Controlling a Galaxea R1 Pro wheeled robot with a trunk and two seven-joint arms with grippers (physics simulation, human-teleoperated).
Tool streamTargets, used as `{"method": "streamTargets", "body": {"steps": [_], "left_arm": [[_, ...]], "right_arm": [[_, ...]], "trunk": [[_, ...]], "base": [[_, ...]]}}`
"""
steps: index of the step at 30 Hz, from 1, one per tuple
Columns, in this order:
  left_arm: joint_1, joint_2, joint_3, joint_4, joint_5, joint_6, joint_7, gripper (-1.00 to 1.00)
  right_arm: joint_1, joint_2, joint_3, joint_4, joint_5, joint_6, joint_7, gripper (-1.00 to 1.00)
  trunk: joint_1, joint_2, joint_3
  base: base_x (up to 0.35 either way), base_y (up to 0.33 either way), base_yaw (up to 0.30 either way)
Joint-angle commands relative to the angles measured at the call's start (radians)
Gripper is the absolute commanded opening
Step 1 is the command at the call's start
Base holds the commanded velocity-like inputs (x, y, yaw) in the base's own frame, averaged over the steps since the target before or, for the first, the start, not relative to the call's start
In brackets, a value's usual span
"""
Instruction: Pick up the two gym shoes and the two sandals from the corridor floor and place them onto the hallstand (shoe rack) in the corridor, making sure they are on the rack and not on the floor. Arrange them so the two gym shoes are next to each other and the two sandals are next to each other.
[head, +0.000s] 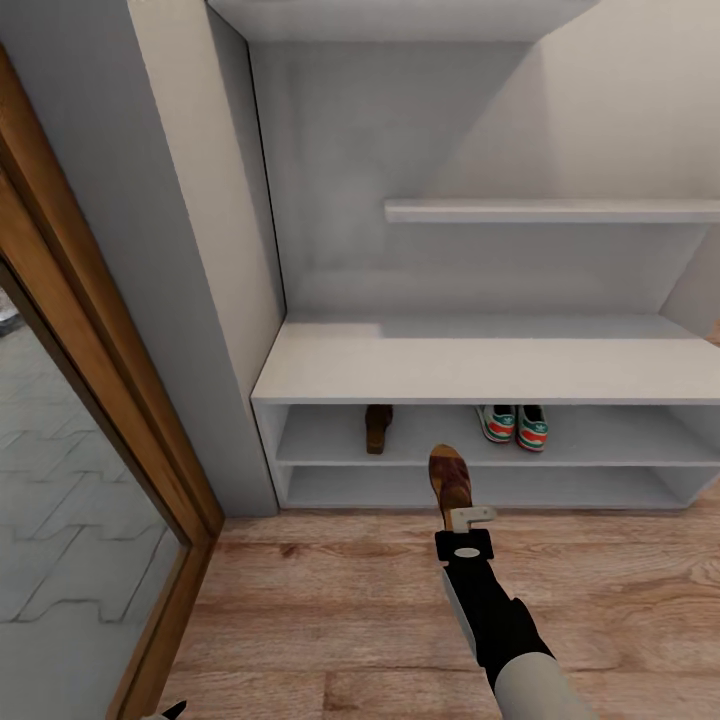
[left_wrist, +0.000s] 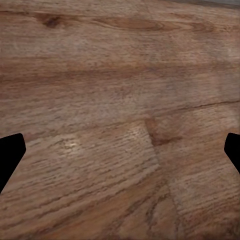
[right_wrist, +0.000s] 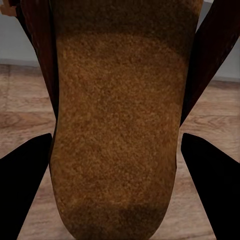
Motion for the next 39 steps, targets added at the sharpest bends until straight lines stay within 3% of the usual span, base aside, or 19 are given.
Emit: {"method": "streamTargets", "body": {"steps": [1,7,24,29,39], "left_arm": [[-0.001,-0.001,0.008,0.0,-0.007,-0.004,-0.006,1.0],[-0.001,-0.001,0.008,0.0,-0.007,-0.004,-0.006,1.0],[-0.001,-0.001,0.01,0.001,-0.007,-0.002,-0.004,1.0],[-0.001,-0.001,0.01,0.0,-0.007,-0.003,-0.004,1.0],[-0.001,-0.002,0.01,0.0,-0.007,-0.004,-0.004,1.0]], "right_arm": [[0.0,0.001,-0.003,-0.001,0.009,0.007,0.001,-1.0],[0.0,0.001,-0.003,-0.001,0.009,0.007,0.001,-1.0],[0.0,0.001,-0.005,-0.001,0.005,0.005,0.002,-1.0],[0.0,0.001,-0.005,-0.001,0.005,0.005,0.002,-1.0],[0.0,0.001,-0.005,-0.001,0.005,0.005,0.002,-1.0]], "trunk": [[0.0,0.0,-0.001],[0.0,0.0,-0.001],[0.0,0.0,-0.001],[0.0,0.0,-0.001],[0.0,0.0,-0.001]], "base": [[0.0,0.0,0.0],[0.054,0.0,0.0],[0.324,0.0,0.0],[0.331,0.0,0.191],[0.07,0.0,0.025]]}}
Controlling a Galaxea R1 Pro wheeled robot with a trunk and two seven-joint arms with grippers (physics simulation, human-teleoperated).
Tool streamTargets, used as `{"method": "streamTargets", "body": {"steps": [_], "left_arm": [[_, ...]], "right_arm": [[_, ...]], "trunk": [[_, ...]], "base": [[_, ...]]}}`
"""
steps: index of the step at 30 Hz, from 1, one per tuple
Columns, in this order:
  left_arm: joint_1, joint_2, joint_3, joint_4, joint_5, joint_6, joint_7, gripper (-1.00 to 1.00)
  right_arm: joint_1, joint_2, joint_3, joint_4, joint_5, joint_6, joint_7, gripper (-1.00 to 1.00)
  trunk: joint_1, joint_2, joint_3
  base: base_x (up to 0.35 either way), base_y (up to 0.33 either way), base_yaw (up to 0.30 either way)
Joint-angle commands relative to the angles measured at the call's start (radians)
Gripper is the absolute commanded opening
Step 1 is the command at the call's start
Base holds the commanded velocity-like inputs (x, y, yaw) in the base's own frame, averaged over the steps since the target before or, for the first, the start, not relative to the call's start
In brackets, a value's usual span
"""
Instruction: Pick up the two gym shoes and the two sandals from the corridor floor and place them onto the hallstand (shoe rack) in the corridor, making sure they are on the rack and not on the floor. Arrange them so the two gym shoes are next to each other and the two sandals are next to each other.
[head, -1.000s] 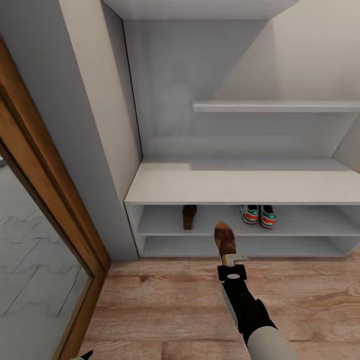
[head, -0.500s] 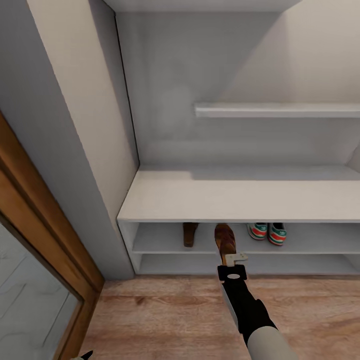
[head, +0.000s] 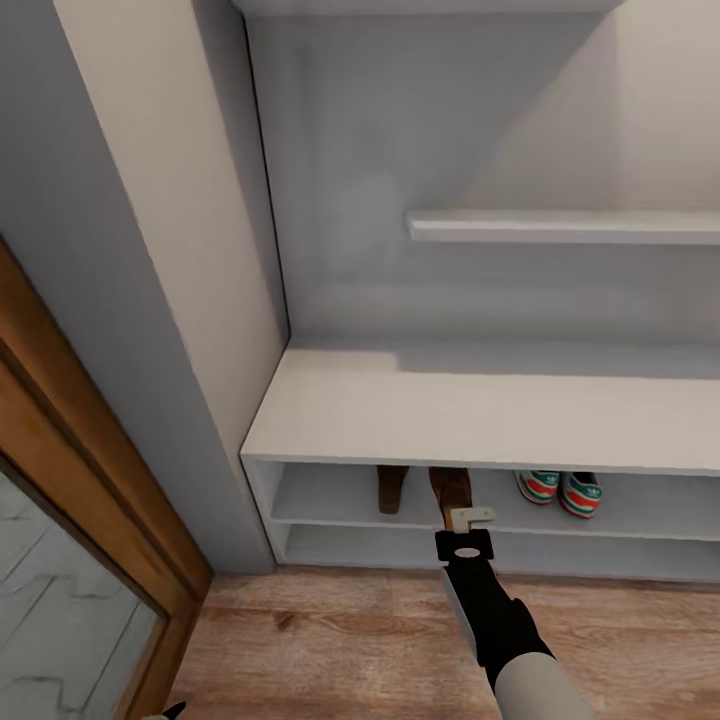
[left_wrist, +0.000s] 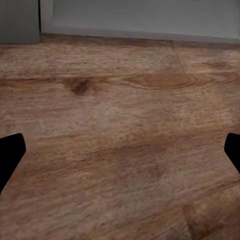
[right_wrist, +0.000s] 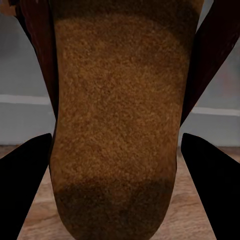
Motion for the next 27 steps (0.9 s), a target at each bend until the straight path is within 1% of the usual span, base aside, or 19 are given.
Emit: {"method": "streamTargets", "body": {"steps": [1,9,16,24,27], "left_arm": [[-0.001,-0.001,0.008,0.0,-0.007,-0.004,-0.006,1.0],[-0.001,-0.001,0.008,0.001,-0.007,-0.004,-0.006,1.0],[-0.001,-0.001,0.008,0.001,-0.007,-0.004,-0.006,1.0],[-0.001,-0.001,0.008,0.001,-0.007,-0.004,-0.006,1.0],[-0.001,-0.001,0.008,0.001,-0.007,-0.004,-0.006,1.0]], "right_arm": [[0.0,0.001,-0.003,-0.001,0.009,0.007,0.001,-1.0],[0.0,0.001,-0.004,-0.001,0.009,0.007,0.002,-1.0],[0.0,0.001,-0.004,-0.001,0.009,0.007,0.002,-1.0],[0.0,0.001,-0.005,-0.001,0.009,0.007,0.002,-1.0],[0.0,0.001,-0.005,-0.001,0.009,0.007,0.002,-1.0]], "trunk": [[0.0,0.0,-0.001],[0.0,0.0,-0.002],[0.0,0.0,-0.008],[0.0,0.0,-0.008],[0.0,0.0,-0.008]], "base": [[0.172,0.0,0.001],[0.277,0.0,0.032],[0.031,0.0,0.133],[0.008,0.0,0.011],[0.124,0.0,0.001]]}}
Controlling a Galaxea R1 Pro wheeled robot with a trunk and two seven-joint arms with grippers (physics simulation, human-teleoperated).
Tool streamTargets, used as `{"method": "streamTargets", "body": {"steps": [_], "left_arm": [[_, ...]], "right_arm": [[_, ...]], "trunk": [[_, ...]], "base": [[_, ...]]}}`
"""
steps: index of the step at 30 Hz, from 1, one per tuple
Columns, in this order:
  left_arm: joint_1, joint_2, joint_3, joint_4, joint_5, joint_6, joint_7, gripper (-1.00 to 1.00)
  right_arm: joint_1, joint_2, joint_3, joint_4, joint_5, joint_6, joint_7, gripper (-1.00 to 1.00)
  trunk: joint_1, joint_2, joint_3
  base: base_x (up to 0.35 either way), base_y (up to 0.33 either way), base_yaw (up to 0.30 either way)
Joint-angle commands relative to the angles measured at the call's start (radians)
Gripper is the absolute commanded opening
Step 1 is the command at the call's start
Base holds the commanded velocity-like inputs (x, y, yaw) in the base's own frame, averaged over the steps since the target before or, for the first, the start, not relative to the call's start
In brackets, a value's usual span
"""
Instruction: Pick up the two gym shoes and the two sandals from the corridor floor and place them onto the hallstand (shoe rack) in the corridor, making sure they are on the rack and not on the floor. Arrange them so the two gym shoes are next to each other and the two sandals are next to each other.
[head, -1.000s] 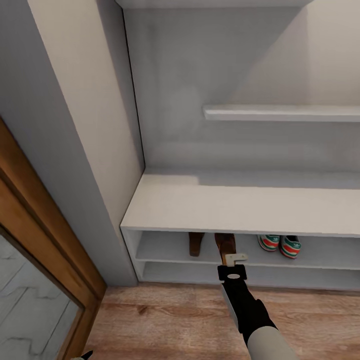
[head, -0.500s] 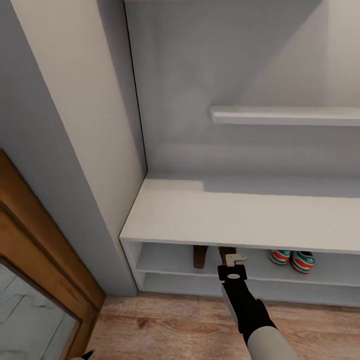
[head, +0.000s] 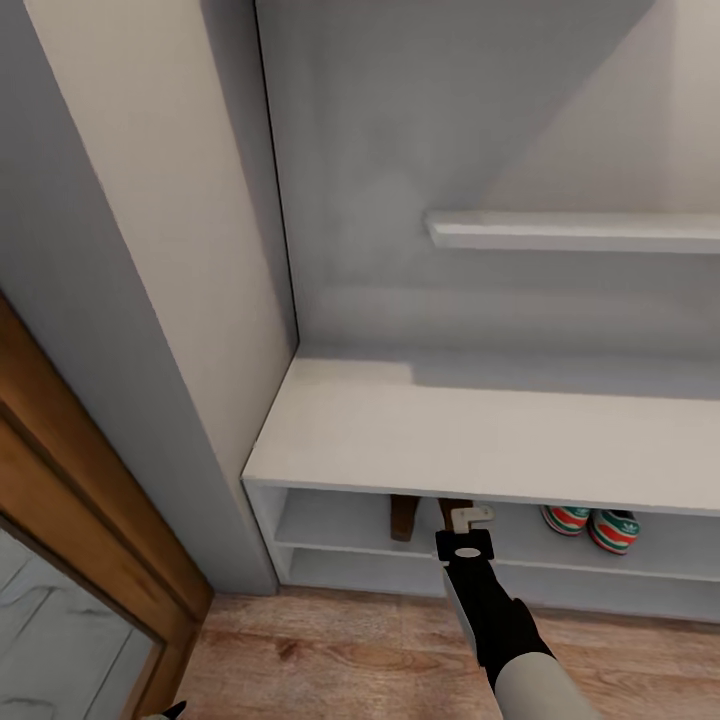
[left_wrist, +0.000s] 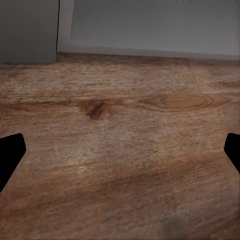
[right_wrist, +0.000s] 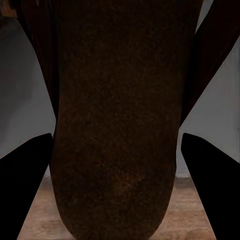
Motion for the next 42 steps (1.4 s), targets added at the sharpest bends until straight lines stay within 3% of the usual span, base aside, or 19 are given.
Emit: {"method": "streamTargets", "body": {"steps": [1,42], "left_arm": [[-0.001,-0.001,0.008,0.0,-0.007,-0.004,-0.006,1.0],[-0.001,0.001,0.008,0.0,-0.004,-0.004,-0.006,1.0]], "right_arm": [[0.0,0.001,-0.003,-0.001,0.009,0.007,0.001,-1.0],[0.0,0.001,-0.001,-0.001,0.01,0.007,0.002,-1.0]], "trunk": [[0.0,0.0,-0.001],[0.0,0.0,-0.001]], "base": [[0.15,0.0,0.0],[0.025,0.0,0.0]]}}
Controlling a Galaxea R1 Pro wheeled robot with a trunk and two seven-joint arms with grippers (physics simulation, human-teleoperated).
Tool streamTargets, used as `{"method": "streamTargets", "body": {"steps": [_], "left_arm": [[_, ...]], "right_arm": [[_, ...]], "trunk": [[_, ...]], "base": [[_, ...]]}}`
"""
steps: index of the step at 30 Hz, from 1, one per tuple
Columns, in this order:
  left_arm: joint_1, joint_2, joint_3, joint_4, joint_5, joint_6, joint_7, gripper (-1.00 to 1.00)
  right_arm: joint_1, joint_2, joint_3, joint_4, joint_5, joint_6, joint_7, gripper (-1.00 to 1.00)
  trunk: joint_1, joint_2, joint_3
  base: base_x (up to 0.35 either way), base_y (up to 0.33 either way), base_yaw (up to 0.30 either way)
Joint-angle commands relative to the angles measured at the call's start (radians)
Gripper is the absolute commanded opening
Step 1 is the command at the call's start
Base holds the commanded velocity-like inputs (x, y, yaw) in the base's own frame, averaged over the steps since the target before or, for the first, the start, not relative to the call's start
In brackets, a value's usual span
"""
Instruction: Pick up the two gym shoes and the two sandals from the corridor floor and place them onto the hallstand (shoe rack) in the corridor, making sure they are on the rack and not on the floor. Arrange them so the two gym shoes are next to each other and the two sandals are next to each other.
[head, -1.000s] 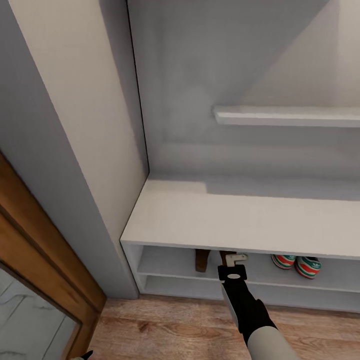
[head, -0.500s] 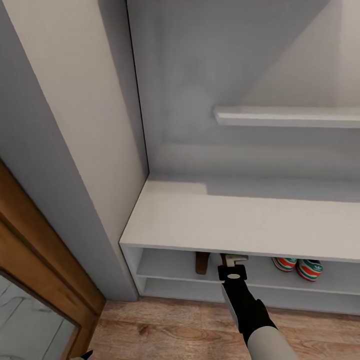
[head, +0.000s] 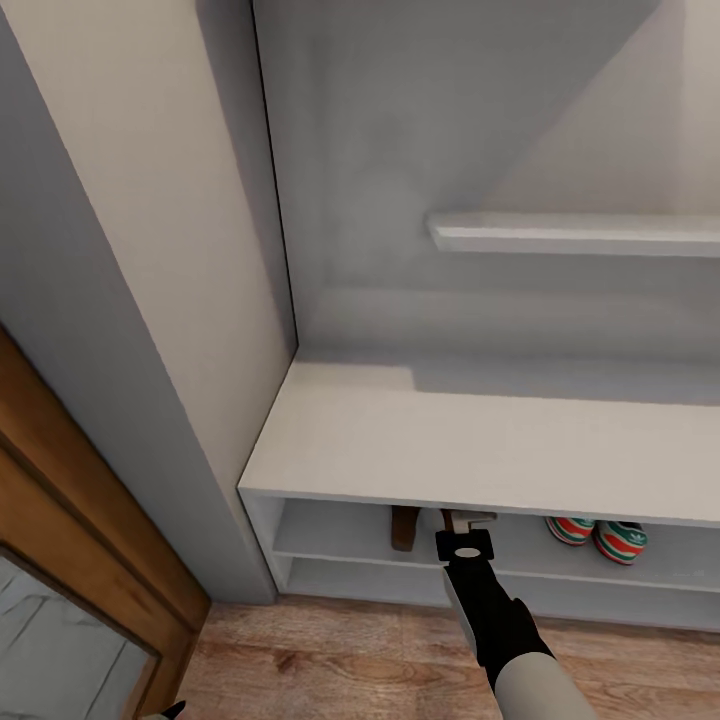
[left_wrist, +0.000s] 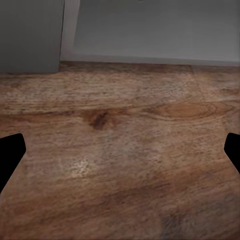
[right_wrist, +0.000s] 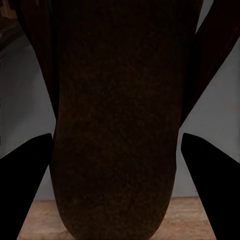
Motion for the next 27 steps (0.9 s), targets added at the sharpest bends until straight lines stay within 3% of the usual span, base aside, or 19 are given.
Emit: {"method": "streamTargets", "body": {"steps": [1,26,27], "left_arm": [[-0.001,-0.001,0.008,0.001,-0.007,-0.003,-0.006,1.0],[-0.001,-0.001,0.008,0.0,-0.007,-0.003,-0.006,1.0],[-0.001,-0.001,0.008,0.0,-0.006,-0.003,-0.006,1.0]], "right_arm": [[0.0,0.001,-0.003,-0.001,0.009,0.007,0.001,-1.0],[0.0,0.001,-0.003,-0.001,0.011,0.007,0.001,-1.0],[0.0,0.001,-0.003,-0.001,0.011,0.007,0.001,1.0]], "trunk": [[0.0,0.0,-0.001],[0.0,0.0,-0.001],[0.0,0.0,-0.001]], "base": [[0.004,0.0,0.0],[0.039,0.017,0.0],[0.002,0.001,0.0]]}}
